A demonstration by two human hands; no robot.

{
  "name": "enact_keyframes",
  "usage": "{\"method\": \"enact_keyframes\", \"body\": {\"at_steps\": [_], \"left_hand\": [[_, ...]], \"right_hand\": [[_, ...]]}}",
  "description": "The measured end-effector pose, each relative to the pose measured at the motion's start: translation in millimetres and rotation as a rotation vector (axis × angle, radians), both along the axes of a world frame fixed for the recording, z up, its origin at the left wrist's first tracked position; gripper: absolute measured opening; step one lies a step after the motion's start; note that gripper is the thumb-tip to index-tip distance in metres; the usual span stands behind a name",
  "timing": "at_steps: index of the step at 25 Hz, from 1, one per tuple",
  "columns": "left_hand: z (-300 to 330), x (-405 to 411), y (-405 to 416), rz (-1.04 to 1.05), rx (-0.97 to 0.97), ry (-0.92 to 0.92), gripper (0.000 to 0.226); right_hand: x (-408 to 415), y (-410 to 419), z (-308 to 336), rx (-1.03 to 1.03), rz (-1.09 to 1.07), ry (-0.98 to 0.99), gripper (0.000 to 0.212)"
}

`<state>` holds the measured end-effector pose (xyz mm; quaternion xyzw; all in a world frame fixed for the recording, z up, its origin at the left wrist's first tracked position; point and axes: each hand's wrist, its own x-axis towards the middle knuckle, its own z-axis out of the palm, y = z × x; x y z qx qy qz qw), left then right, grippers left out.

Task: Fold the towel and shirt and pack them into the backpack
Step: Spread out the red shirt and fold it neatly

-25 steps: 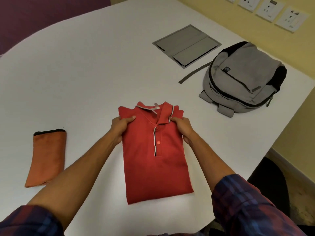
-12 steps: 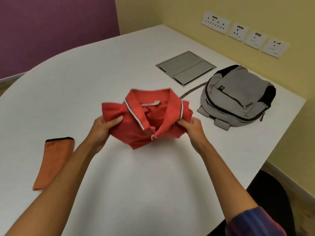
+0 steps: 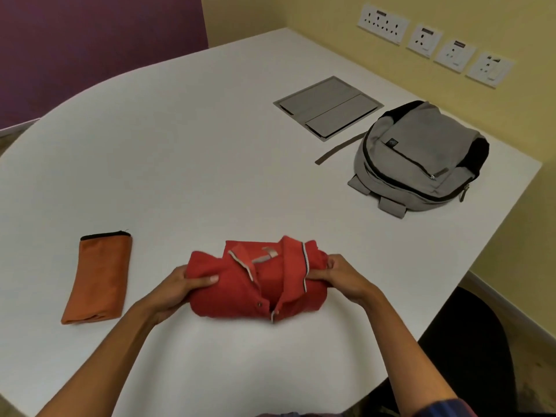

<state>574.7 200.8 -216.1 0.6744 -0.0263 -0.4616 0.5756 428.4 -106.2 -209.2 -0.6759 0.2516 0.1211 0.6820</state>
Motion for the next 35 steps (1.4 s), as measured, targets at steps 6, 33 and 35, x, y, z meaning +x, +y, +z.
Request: {"method": "enact_keyframes", "body": {"at_steps": [6, 33, 35], "left_hand": [[-33, 46, -55, 0.229, 0.028, -0.016, 0.052], [-120, -3, -94, -0.529, 0.657, -1.242, 0.064], [-122, 0, -94, -0.5, 0.656, -1.255, 0.061]], "right_hand": [[40, -11, -54, -0.198, -0.435, 0.07, 0.026], [40, 71, -119, -1.206, 0.19, 0.022, 0.074], [43, 68, -121, -1.216, 0.199, 0.005, 0.074]]}}
